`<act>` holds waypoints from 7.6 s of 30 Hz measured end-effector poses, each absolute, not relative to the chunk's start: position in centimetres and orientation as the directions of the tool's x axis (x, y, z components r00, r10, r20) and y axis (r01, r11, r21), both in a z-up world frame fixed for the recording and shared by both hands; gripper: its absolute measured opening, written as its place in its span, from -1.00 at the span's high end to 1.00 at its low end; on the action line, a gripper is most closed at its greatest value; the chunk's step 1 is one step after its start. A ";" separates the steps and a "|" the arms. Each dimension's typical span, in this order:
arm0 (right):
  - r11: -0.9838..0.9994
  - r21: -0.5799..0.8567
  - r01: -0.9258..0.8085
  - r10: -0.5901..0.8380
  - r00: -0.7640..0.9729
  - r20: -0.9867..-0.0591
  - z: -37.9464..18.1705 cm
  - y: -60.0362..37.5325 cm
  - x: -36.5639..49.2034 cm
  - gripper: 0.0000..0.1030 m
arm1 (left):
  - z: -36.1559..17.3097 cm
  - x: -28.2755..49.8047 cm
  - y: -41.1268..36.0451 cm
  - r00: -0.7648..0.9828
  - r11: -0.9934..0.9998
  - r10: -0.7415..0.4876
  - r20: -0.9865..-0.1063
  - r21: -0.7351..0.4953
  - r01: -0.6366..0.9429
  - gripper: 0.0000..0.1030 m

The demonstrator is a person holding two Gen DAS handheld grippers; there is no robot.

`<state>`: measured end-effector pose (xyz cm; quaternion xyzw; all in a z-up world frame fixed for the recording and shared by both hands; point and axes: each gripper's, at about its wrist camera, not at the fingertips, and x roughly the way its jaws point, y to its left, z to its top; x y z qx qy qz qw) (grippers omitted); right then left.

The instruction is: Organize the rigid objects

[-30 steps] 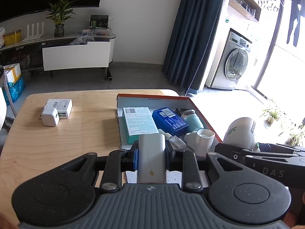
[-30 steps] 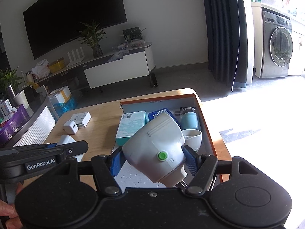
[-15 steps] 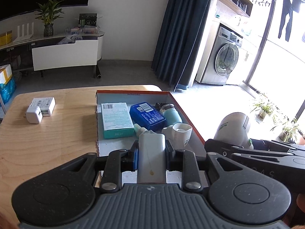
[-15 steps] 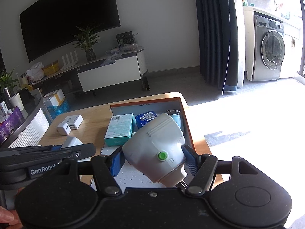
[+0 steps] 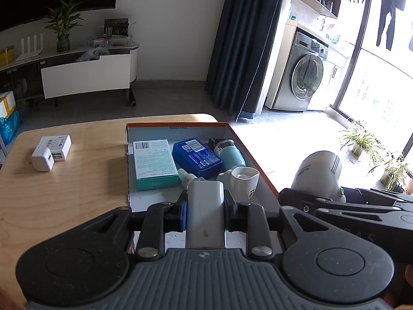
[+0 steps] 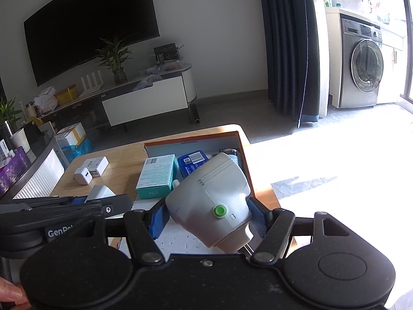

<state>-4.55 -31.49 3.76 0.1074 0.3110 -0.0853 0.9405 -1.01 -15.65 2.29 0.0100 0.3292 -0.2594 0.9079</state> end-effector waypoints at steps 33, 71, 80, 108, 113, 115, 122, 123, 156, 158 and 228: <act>0.964 0.141 0.224 -0.093 0.784 -0.613 3.1 -32.5 -2.4 -0.53 | 1.9 1.6 -16.9 0.654 0.875 -0.437 -0.618 -0.123 0.469 0.48; 0.972 0.117 0.202 -0.086 0.779 -0.621 2.4 -34.4 5.3 -0.54 | -0.6 3.9 -18.9 0.590 0.861 -0.445 -0.673 -0.140 0.489 0.48; 0.965 0.125 0.229 -0.110 0.791 -0.601 3.2 -35.2 4.0 -0.54 | -1.6 3.8 -20.7 0.544 0.833 -0.476 -0.691 -0.156 0.531 0.48; 0.975 0.118 0.188 -0.080 0.794 -0.603 3.4 -32.3 4.3 -0.58 | 0.0 5.8 -15.9 0.643 0.901 -0.386 -0.662 -0.122 0.416 -0.30; 0.984 0.113 0.137 -0.039 0.788 -0.615 2.8 -30.0 5.3 -0.58 | -0.5 7.3 -10.9 0.697 0.956 -0.267 -0.665 -0.092 0.278 -0.58; 0.986 0.118 0.119 -0.021 0.785 -0.619 2.6 -29.1 5.7 -0.58 | -0.8 8.0 -8.7 0.712 0.971 -0.215 -0.668 -0.072 0.226 -0.65; 0.992 0.117 0.056 0.031 0.773 -0.634 1.5 -26.3 6.8 -0.58 | -2.7 13.1 -1.6 0.744 0.998 -0.059 -0.665 -0.023 0.059 -0.88; 0.992 0.118 0.050 0.038 0.770 -0.637 1.4 -26.0 7.0 -0.58 | -3.1 13.9 -1.0 0.741 0.998 -0.052 -0.670 -0.021 0.052 -0.92; 0.950 0.147 -0.275 0.293 0.624 -0.725 -3.8 -13.9 24.3 -0.77 | -1.8 13.3 4.4 0.763 0.990 -0.140 -0.631 -0.063 0.130 -0.13; 0.954 0.167 -0.251 0.291 0.623 -0.726 -4.4 -12.4 25.9 -0.80 | -1.7 12.8 4.9 0.767 0.990 -0.143 -0.626 -0.076 0.122 -0.13; 0.992 0.083 0.098 -0.025 0.781 -0.625 4.7 -22.3 -2.9 -0.79 | 3.9 -0.9 -6.0 0.779 0.953 -0.289 -0.556 -0.093 0.287 -0.13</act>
